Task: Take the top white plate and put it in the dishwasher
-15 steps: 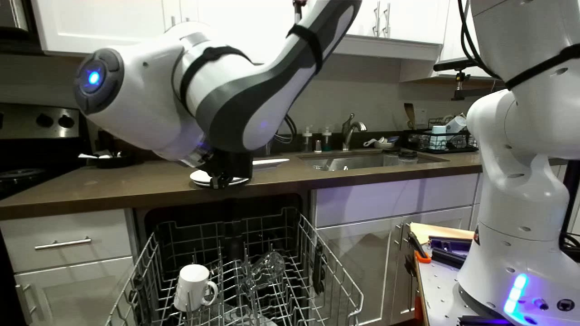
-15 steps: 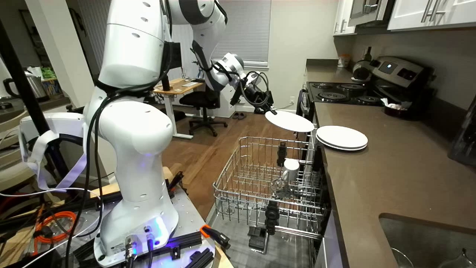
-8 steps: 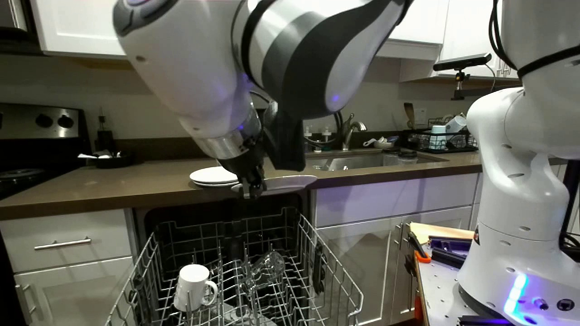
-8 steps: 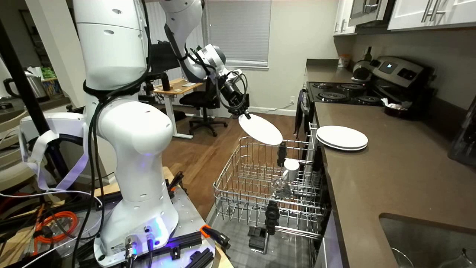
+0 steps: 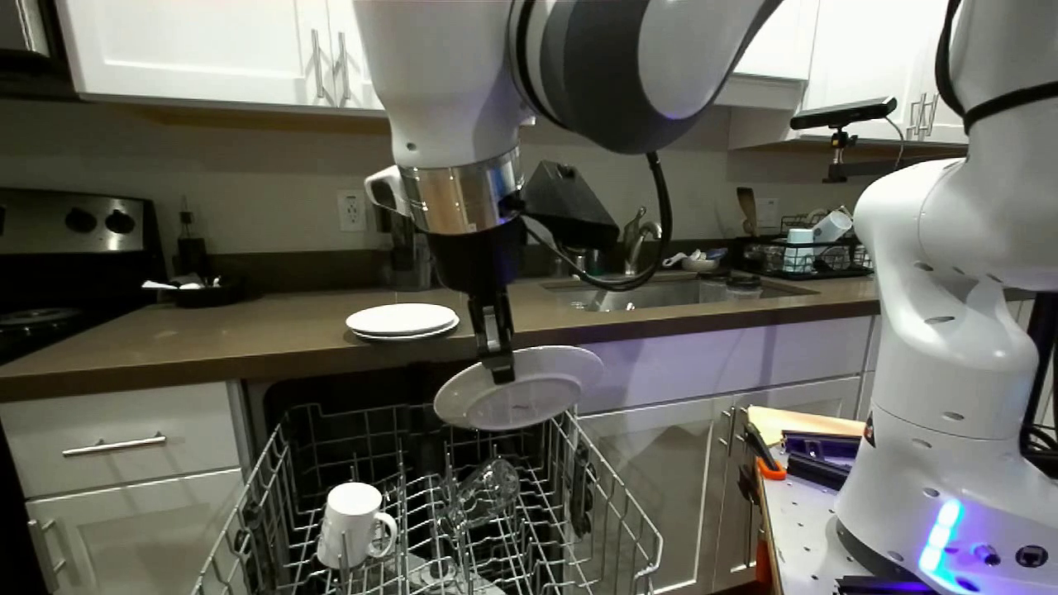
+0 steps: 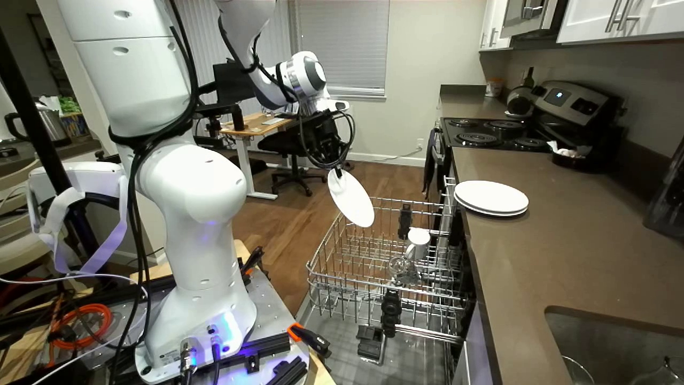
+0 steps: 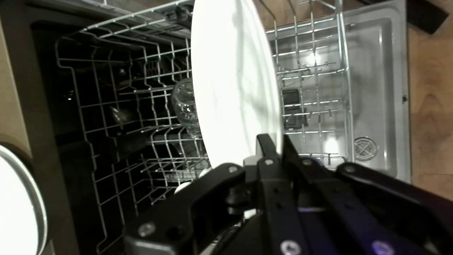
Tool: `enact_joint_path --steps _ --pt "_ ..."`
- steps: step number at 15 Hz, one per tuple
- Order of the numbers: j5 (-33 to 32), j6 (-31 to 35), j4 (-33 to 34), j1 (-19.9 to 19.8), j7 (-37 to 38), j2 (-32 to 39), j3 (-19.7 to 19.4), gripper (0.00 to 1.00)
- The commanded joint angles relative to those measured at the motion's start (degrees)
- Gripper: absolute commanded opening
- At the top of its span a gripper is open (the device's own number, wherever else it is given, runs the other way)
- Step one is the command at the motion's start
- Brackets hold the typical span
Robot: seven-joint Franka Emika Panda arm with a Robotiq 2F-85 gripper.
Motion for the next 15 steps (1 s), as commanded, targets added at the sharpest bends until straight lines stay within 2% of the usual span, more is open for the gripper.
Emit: enact_joint_path --steps 1,5,8,11,15 --pt "8.8 0.8 0.2 -2.5 -13.4 -0.2 -2.1 0.02" --pt "16.0 -0.3 2.6 -4.4 -23.4 3.3 -4.1 0.02" --pt "20.3 -0.2 4.2 -5.3 -27.9 6.4 -4.8 0.02" --pt "22.5 -0.1 6.0 -5.8 -29.3 9.9 -4.7 0.02" --pt "22.3 -0.3 8.2 -6.0 -28.9 14.4 -4.4 0.02"
